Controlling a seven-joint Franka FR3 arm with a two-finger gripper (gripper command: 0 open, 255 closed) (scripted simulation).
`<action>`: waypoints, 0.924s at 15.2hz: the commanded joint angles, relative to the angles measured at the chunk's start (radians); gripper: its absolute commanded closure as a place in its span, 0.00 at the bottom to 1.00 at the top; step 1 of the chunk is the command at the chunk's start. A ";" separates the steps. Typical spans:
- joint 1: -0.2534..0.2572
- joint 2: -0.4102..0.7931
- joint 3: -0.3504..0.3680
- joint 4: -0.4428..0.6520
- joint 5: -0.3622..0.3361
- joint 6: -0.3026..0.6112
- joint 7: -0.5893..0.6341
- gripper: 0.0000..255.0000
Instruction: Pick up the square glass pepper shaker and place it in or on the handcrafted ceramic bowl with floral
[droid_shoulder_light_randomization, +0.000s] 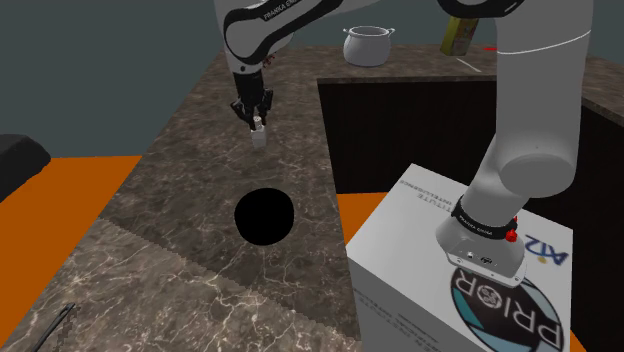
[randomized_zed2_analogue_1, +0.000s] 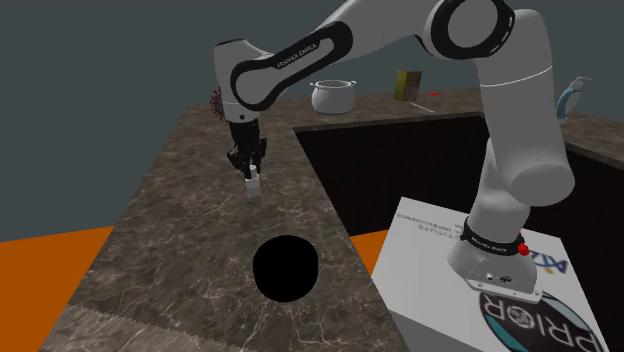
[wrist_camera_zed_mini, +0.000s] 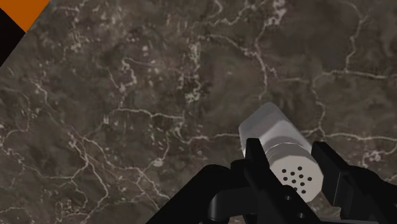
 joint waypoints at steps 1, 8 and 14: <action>0.000 -0.012 0.001 0.013 0.002 -0.025 -0.001 1.00; -0.001 -0.036 0.003 0.072 0.007 -0.108 -0.006 1.00; 0.000 -0.050 0.004 0.133 0.009 -0.183 -0.009 1.00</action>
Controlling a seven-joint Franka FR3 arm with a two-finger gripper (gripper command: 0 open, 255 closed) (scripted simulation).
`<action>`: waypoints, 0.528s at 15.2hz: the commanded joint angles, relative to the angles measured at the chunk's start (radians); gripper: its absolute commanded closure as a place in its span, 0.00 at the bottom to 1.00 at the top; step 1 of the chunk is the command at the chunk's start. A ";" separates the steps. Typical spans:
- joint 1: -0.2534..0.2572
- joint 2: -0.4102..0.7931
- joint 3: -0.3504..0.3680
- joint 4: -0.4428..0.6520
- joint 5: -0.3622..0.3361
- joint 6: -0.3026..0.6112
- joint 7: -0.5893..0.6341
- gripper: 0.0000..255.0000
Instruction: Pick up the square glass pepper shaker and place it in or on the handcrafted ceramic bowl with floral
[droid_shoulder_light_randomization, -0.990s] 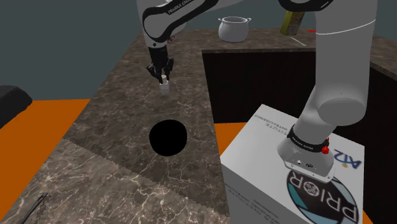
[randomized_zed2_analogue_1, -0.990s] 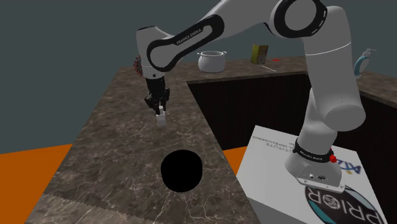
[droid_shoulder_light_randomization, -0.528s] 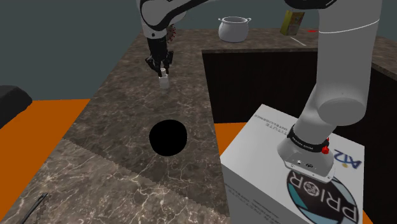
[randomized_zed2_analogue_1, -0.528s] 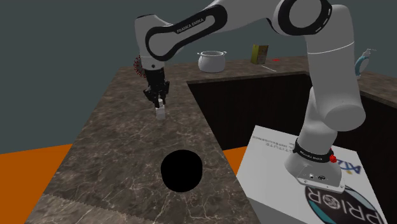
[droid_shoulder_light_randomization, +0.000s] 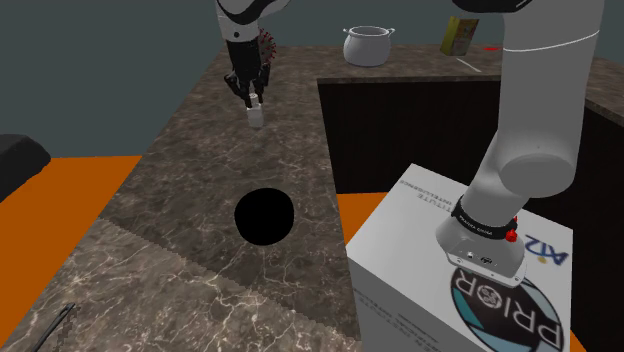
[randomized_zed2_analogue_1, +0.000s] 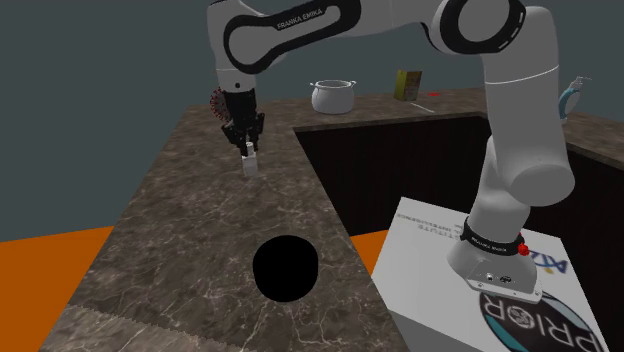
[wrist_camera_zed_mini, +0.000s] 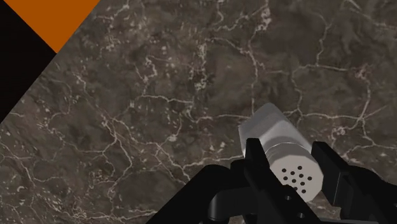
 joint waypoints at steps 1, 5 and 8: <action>0.000 -0.006 0.000 0.019 0.001 -0.025 -0.002 1.00; 0.001 -0.009 0.001 0.068 0.002 -0.078 -0.003 1.00; 0.002 -0.009 0.001 0.109 0.002 -0.118 -0.004 1.00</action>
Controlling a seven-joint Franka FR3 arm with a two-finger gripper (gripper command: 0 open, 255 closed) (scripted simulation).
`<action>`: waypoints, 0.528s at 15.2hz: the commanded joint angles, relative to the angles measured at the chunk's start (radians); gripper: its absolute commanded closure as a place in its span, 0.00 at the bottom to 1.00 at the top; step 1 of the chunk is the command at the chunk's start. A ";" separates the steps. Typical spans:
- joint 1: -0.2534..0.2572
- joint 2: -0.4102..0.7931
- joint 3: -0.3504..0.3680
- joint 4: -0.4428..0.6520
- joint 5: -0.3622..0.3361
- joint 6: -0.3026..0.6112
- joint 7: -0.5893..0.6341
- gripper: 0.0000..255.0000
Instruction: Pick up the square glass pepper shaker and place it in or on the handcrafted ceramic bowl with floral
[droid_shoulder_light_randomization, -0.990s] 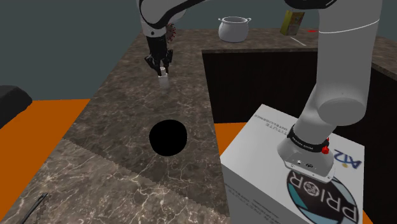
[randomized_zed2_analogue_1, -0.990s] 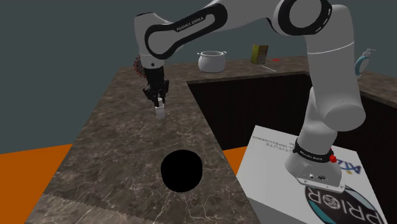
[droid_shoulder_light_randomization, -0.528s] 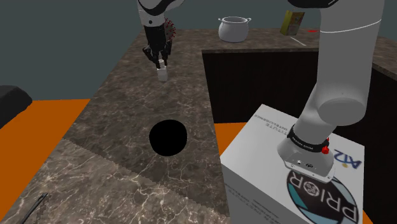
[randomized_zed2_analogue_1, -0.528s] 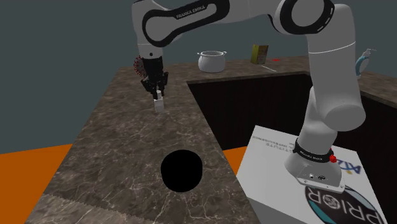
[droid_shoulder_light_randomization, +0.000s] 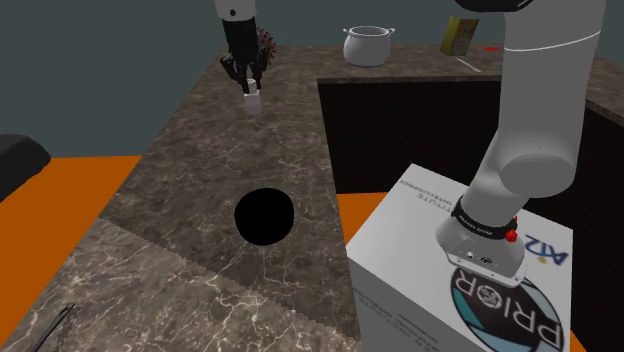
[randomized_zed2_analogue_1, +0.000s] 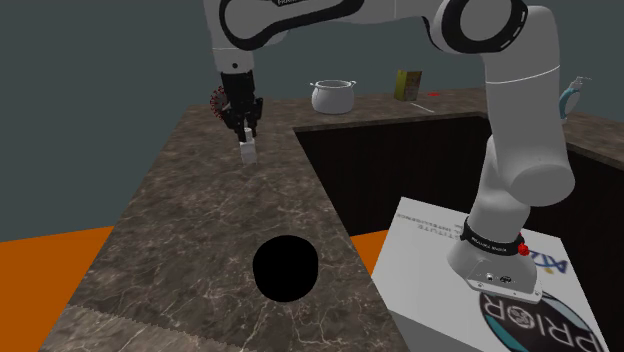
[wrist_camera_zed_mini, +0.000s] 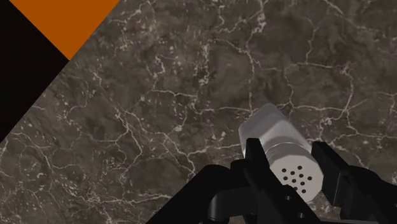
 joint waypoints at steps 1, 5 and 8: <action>0.001 -0.001 0.000 0.026 0.000 -0.028 0.000 1.00; 0.020 -0.056 0.012 -0.023 0.005 -0.034 0.031 1.00; 0.047 -0.132 0.032 -0.119 0.012 -0.014 0.081 1.00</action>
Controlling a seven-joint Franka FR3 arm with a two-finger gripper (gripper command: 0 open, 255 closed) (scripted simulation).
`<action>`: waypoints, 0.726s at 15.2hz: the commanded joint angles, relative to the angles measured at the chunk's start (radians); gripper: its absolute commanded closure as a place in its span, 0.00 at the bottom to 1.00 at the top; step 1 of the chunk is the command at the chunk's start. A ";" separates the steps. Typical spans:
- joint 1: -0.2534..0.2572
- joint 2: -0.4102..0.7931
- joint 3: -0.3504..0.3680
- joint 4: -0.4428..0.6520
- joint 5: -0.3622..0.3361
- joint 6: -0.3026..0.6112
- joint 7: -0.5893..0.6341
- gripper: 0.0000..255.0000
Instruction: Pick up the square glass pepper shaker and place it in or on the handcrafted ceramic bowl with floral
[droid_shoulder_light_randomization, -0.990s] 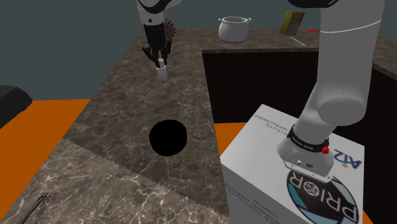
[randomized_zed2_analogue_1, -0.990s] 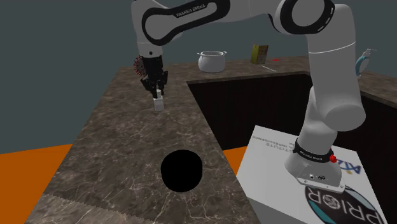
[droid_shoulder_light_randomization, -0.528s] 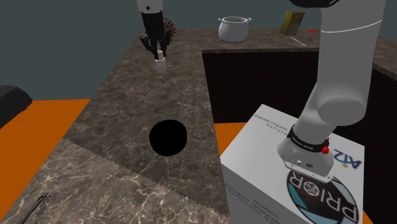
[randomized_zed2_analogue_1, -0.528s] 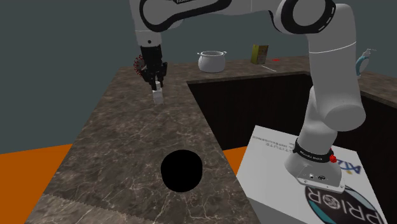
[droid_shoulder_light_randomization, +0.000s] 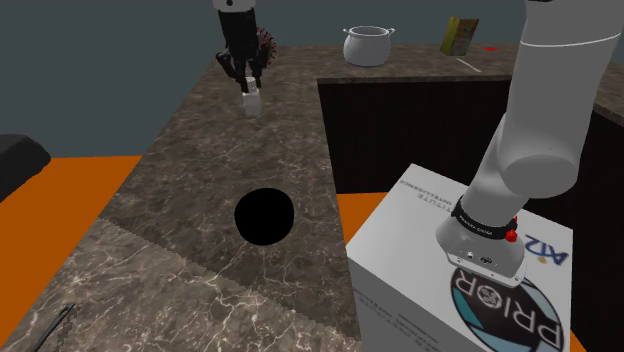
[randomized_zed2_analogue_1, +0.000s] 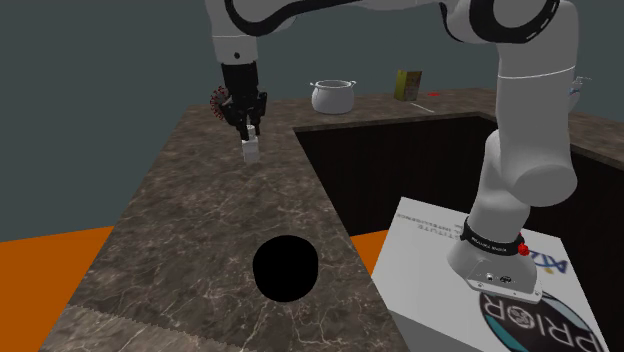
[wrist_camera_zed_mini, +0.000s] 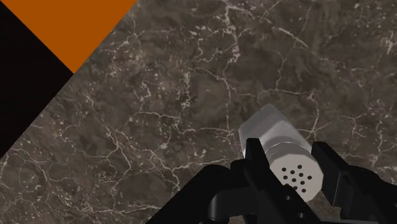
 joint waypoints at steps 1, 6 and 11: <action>0.020 -0.047 0.014 -0.056 0.005 0.008 0.036 1.00; 0.068 -0.149 0.055 -0.171 0.020 0.021 0.124 1.00; 0.118 -0.228 0.101 -0.250 0.039 0.022 0.218 1.00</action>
